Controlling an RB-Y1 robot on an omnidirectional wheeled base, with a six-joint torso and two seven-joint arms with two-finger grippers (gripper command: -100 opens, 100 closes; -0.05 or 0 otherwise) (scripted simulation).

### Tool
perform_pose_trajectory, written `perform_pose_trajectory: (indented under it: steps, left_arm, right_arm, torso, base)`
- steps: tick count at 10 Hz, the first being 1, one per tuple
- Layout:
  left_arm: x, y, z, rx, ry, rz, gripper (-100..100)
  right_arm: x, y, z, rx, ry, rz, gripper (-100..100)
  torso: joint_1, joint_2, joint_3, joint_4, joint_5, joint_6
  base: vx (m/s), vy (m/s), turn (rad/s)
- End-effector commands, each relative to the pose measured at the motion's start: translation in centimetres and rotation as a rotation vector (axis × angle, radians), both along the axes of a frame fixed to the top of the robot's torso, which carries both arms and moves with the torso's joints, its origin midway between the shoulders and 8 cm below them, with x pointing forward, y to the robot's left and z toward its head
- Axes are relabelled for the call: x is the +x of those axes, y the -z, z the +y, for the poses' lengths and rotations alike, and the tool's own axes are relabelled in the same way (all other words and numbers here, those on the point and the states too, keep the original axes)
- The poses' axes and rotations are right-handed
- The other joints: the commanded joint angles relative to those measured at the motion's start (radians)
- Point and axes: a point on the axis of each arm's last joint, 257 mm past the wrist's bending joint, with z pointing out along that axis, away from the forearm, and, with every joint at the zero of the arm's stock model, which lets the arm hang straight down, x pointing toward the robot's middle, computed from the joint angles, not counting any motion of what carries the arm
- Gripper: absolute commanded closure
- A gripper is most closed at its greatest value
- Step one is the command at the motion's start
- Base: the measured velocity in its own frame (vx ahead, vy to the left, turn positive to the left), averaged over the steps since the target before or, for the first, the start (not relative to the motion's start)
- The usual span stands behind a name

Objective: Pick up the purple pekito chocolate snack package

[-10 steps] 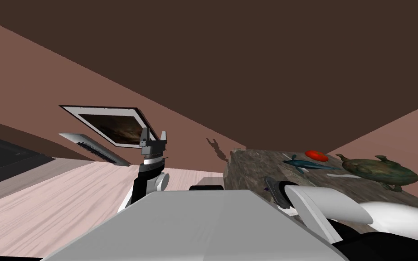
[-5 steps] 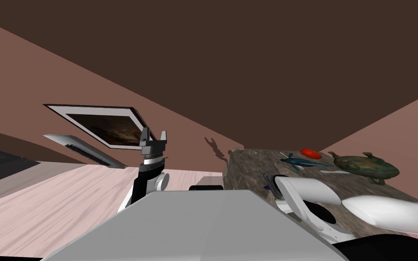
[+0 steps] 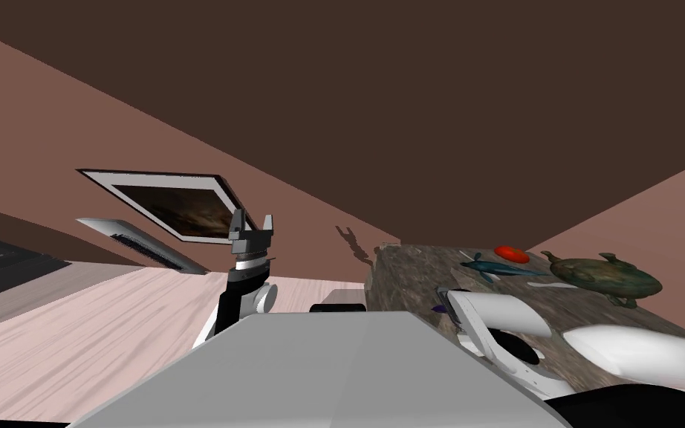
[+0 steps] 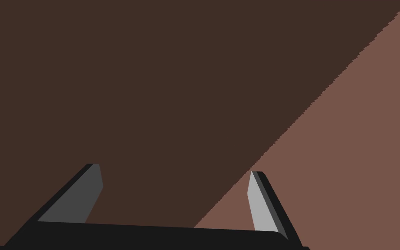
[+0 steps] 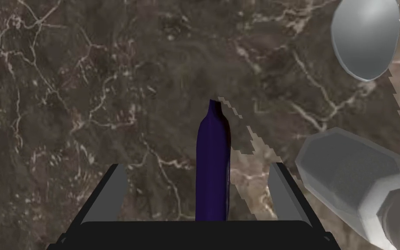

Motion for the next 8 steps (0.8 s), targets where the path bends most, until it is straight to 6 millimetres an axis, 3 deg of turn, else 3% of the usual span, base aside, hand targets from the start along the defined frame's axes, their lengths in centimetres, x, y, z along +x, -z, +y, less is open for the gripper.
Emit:
perform_pose_trajectory:
  steps: [1, 2, 3, 7, 8]
  left_arm:
    - [0.00, 0.00, 0.00, 0.000, 0.000, 0.000, 0]
    - [0.00, 0.00, 0.00, 0.000, 0.000, 0.000, 0]
    - [0.00, 0.00, 0.00, 0.000, 0.000, 0.000, 0]
    - [0.00, 0.00, 0.00, 0.000, 0.000, 0.000, 0]
    - [0.00, 0.00, 0.00, 0.000, 0.000, 0.000, 0]
  right_arm:
    - [0.31, 1.08, 0.22, 0.000, 0.002, -0.001, -100]
    - [0.27, 0.50, 0.16, 0.000, 0.001, -0.001, -100]
    - [0.33, 0.56, 0.18, 0.000, 0.001, -0.002, 100]
    - [0.24, 0.59, 0.17, 0.000, 0.002, 0.000, 100]
    - [0.23, 0.60, 0.16, 0.000, 0.003, 0.000, 0]
  torso:
    - [0.000, 0.000, 0.000, 0.000, 0.000, 0.000]
    - [0.000, 0.000, 0.000, 0.000, 0.000, 0.000]
    - [0.001, 0.000, 0.000, 0.000, 0.000, 0.000]
    - [0.003, 0.000, 0.000, 0.000, 0.001, 0.000]
    - [0.003, 0.000, 0.000, 0.000, 0.001, 0.000]
  base:
    - [-0.006, -0.044, 0.027]
    - [-0.002, -0.018, 0.007]
    - [0.000, 0.000, 0.000]
    - [-0.001, 0.000, -0.003]
    - [0.000, 0.000, 0.000]
